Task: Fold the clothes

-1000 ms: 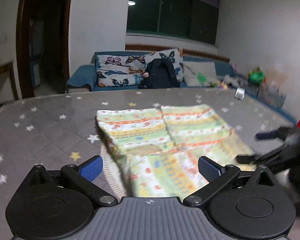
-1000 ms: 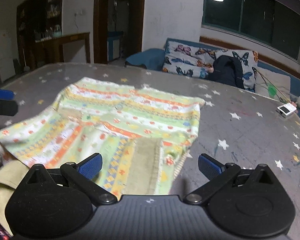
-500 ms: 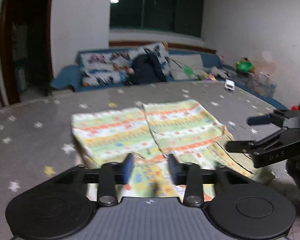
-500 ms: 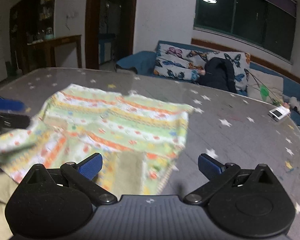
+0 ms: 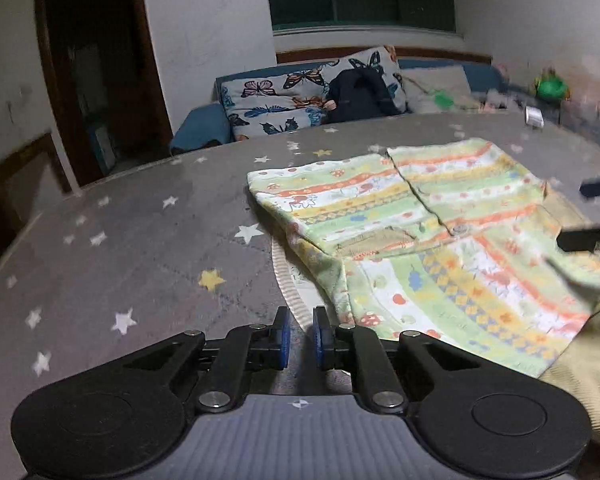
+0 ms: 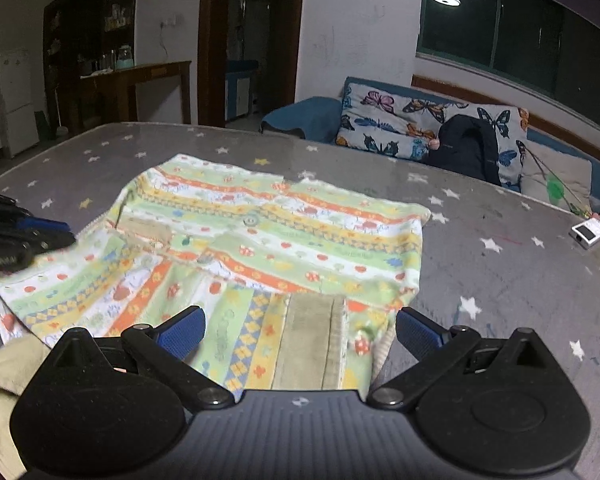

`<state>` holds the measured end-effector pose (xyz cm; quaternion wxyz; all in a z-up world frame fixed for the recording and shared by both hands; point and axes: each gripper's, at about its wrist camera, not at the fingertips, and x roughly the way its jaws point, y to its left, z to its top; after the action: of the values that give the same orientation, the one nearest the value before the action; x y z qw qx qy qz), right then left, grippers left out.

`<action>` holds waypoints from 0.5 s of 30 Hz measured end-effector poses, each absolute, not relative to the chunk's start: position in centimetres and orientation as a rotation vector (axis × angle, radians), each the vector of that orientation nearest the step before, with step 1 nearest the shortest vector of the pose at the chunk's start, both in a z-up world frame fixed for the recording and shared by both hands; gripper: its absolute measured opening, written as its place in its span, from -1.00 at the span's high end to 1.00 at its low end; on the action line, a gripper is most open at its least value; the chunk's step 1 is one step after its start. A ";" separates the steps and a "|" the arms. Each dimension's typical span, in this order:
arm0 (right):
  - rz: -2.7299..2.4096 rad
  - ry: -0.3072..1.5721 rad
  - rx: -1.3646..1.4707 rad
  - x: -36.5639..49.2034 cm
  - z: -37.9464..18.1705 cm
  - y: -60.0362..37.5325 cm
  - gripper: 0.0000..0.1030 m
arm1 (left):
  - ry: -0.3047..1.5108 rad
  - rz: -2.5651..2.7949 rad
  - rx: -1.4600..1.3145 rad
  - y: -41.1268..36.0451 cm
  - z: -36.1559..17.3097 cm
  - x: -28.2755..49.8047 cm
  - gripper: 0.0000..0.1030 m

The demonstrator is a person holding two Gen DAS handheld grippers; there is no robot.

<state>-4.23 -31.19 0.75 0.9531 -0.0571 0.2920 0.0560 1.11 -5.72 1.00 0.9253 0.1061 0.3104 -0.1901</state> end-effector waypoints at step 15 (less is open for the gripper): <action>0.134 0.596 -0.112 -5.4 0.9 -31.3 -0.99 | 0.622 -0.694 0.376 -11.6 2.1 4.3 0.06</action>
<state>-5.36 -31.32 0.88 0.9522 -0.0550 0.2933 0.0661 4.25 -11.62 2.13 0.8763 0.1802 0.2983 -0.3327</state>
